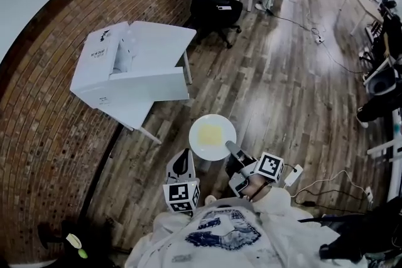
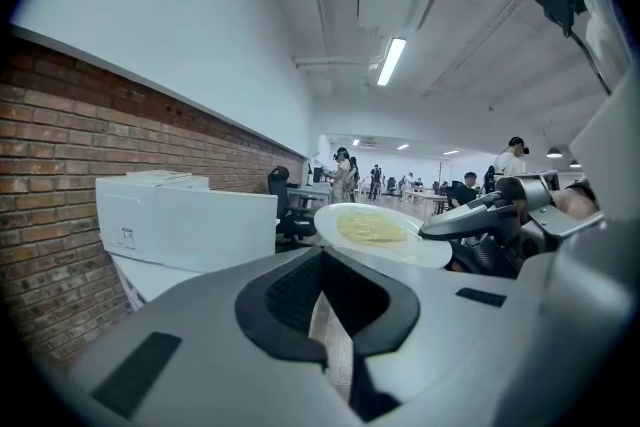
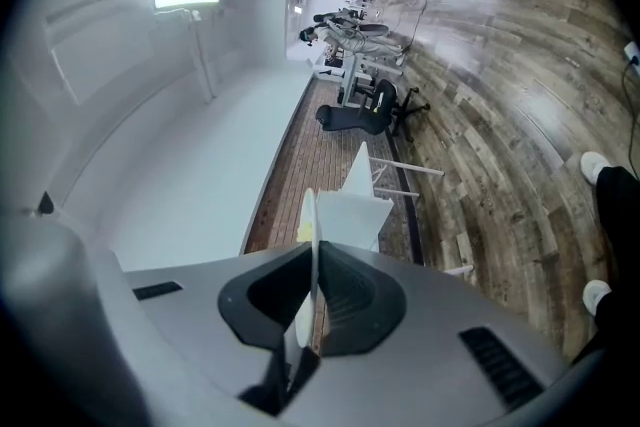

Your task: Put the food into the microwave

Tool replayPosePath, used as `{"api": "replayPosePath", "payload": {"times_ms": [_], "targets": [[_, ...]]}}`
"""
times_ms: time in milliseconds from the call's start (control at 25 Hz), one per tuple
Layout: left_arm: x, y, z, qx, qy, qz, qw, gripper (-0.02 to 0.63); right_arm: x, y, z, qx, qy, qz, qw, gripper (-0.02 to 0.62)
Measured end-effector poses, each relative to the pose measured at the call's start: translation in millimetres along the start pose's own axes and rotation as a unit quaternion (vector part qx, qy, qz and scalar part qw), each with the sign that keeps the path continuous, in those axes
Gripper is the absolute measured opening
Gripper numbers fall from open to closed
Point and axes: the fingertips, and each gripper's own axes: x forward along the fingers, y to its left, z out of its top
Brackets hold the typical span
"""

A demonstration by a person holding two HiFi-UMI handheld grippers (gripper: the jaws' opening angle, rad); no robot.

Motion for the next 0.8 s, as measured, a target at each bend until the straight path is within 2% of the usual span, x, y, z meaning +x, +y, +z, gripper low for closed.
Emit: {"api": "replayPosePath", "payload": {"times_ms": [160,480,800], "targets": [[47,-20,7,0.009,0.002,0.0,1.0,0.008,10,-11,48,0.005,-0.002,0.005,1.0,0.025],[159,-62,25,-0.002,0.012,0.011,0.9999,0.008,43,-20,168,-0.003,0.015,0.02,1.0,0.025],[249,-110,46,-0.01,0.018,0.023,0.9995,0.008,50,-40,272,0.002,0.024,0.005,1.0,0.025]]}}
